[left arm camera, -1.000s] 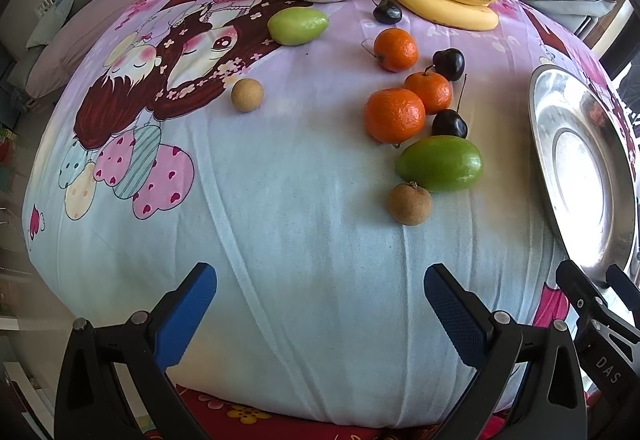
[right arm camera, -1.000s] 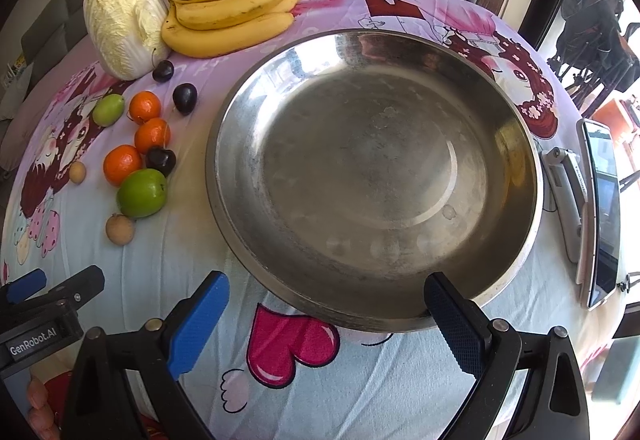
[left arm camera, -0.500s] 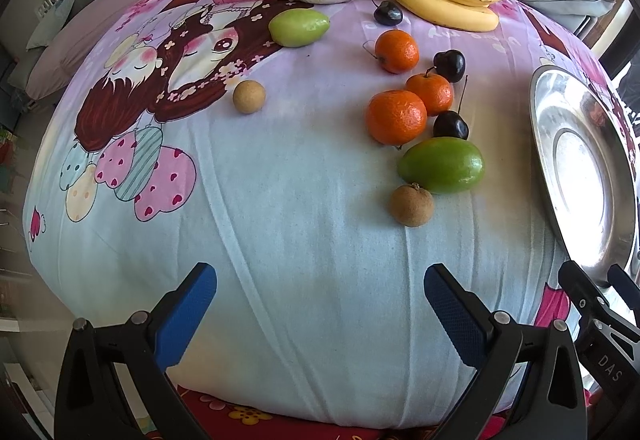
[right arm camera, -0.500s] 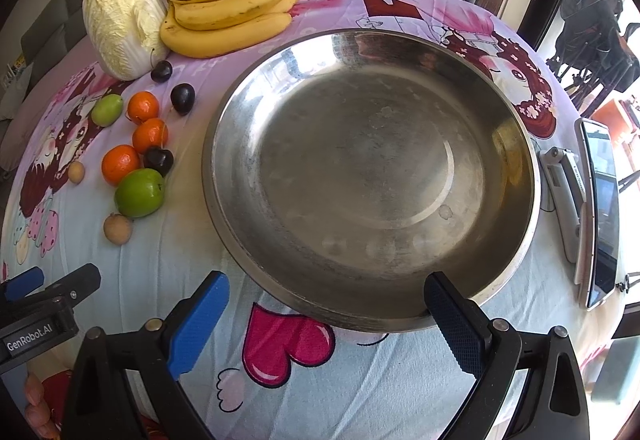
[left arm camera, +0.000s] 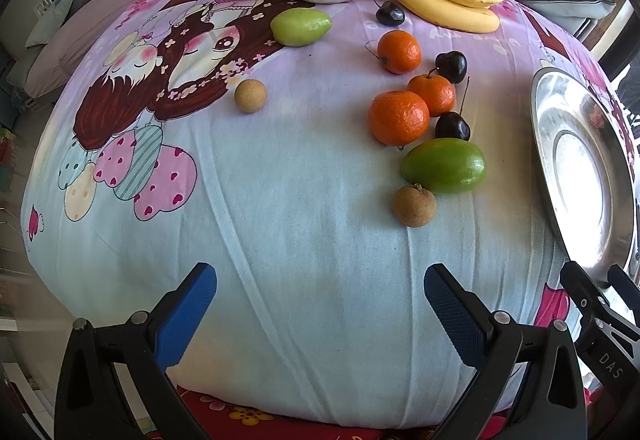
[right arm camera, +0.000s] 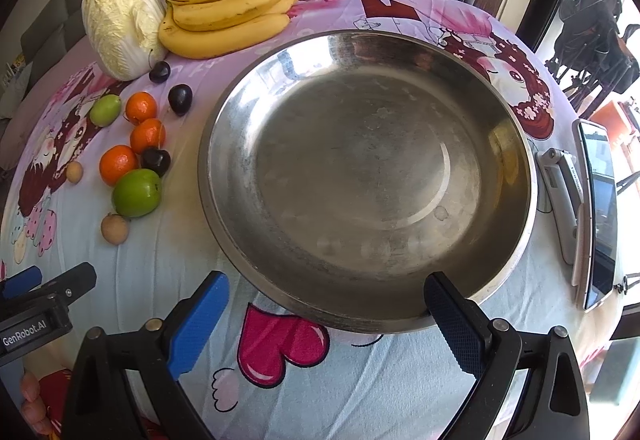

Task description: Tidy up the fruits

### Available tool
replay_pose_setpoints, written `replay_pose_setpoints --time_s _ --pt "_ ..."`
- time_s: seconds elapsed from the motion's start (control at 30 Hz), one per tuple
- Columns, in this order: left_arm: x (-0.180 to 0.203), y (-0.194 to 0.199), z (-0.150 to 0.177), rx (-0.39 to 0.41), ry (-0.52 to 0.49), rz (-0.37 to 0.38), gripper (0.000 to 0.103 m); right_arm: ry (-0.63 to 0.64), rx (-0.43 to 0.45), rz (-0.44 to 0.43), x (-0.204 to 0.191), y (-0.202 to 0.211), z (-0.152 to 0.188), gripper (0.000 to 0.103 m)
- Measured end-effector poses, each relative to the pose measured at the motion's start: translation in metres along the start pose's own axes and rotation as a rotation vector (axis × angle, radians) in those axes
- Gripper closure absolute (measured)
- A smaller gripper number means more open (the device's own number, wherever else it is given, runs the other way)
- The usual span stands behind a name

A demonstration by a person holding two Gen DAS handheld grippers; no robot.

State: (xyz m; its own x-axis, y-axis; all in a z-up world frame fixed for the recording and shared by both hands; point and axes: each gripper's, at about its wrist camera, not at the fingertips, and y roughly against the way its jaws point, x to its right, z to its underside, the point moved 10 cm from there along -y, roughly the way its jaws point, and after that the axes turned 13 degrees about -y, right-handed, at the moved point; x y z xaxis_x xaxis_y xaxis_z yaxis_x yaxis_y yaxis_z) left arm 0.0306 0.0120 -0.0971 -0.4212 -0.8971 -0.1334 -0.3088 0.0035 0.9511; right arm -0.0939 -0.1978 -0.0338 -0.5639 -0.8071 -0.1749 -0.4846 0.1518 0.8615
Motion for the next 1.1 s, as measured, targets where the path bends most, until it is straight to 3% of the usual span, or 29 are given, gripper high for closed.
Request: replay_pose_setpoints --time_s 0.27,0.37,0.47,0.53,0.9,1.1 --pt "0.005 0.009 -0.020 0.080 -0.016 0.088 0.000 0.049 0.051 -0.039 -0.021 0.012 -0.005 0.003" --pt "-0.005 0.011 -0.030 0.084 -0.020 0.057 0.000 0.064 0.052 -0.059 -0.033 0.012 -0.009 0.003" --pt "-0.012 0.010 -0.035 0.071 0.017 0.112 0.000 0.083 0.071 -0.101 -0.047 0.016 -0.014 0.003" --pt "-0.019 0.009 -0.035 0.060 0.030 0.106 0.000 0.083 0.074 -0.139 -0.056 0.019 -0.018 0.003" --pt "-0.039 0.005 -0.043 0.093 0.020 0.114 0.000 0.095 -0.020 -0.223 -0.094 0.011 -0.015 0.003" --pt "-0.036 0.002 -0.050 0.117 -0.028 0.152 0.000 0.144 0.000 -0.222 -0.110 0.009 -0.021 0.003"
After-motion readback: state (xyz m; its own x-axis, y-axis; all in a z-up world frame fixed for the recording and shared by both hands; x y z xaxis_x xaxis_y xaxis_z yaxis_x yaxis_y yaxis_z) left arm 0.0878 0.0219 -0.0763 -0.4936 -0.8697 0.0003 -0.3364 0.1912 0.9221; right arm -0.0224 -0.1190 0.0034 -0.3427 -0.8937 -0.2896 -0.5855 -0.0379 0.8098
